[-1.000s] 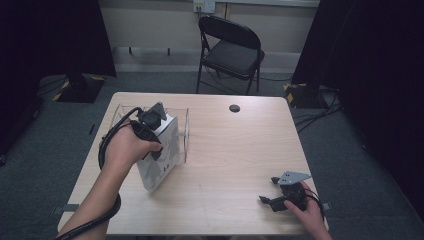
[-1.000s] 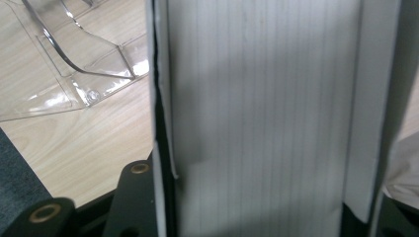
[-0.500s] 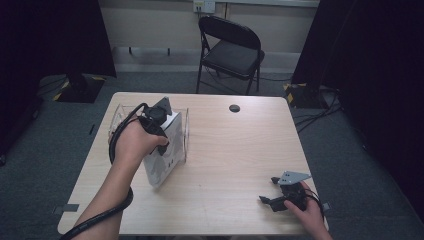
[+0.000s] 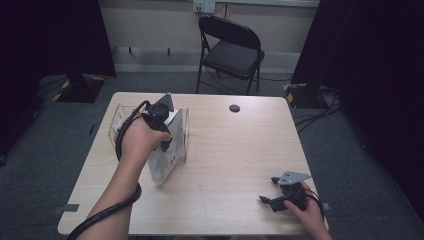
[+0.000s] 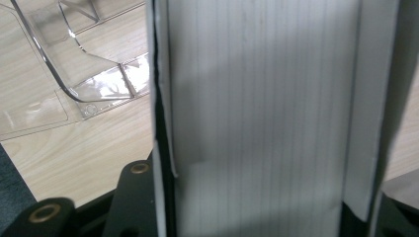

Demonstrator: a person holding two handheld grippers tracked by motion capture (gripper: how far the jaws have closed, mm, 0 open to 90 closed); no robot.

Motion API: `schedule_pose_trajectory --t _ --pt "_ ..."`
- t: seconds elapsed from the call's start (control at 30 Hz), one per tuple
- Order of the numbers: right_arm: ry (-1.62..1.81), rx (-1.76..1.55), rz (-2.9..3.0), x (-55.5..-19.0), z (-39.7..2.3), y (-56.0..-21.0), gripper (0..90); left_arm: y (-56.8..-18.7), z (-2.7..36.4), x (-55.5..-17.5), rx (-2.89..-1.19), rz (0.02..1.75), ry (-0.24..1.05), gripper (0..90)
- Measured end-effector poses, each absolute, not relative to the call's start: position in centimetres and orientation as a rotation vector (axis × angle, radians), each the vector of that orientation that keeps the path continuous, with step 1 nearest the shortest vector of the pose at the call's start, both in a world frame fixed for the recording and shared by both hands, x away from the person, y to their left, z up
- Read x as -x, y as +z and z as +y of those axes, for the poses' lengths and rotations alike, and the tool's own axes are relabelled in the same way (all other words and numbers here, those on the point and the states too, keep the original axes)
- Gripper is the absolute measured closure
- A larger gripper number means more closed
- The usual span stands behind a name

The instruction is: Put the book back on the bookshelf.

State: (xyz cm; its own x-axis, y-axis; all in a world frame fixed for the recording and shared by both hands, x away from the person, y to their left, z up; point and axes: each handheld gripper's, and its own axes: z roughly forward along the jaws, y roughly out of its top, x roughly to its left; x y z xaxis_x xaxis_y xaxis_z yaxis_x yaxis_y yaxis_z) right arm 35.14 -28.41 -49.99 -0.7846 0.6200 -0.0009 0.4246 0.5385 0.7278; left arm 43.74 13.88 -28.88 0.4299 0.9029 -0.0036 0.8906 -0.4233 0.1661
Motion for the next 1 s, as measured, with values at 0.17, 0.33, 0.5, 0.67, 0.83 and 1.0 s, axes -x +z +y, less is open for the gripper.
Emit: schedule_pose_trajectory --t 0.17,0.33,0.5,0.67,0.83,1.0 --pt "1.087 -0.874 2.519 -35.1 -28.4 -50.0 12.0 -29.1 13.6 -44.1 -2.511 1.631 0.129 52.9" --pt "1.090 -0.881 2.517 -35.1 -28.4 -50.0 12.0 -29.2 13.2 -44.1 -2.462 1.705 0.126 52.9" --pt "1.088 -0.874 2.520 -35.1 -28.4 -50.0 12.0 -29.1 13.0 -44.2 -2.420 1.747 0.108 52.9" --pt "1.086 -0.872 2.521 -35.1 -28.4 -50.0 12.0 -29.2 12.5 -44.4 -2.396 1.806 0.134 53.0" --pt "1.088 -0.875 2.520 -35.1 -28.4 -50.0 12.0 -29.3 12.4 -44.6 -2.366 1.829 0.154 52.9" --pt "1.088 -0.873 2.520 -35.1 -28.4 -50.0 12.0 -29.3 12.2 -44.8 -2.347 1.855 0.143 52.9"
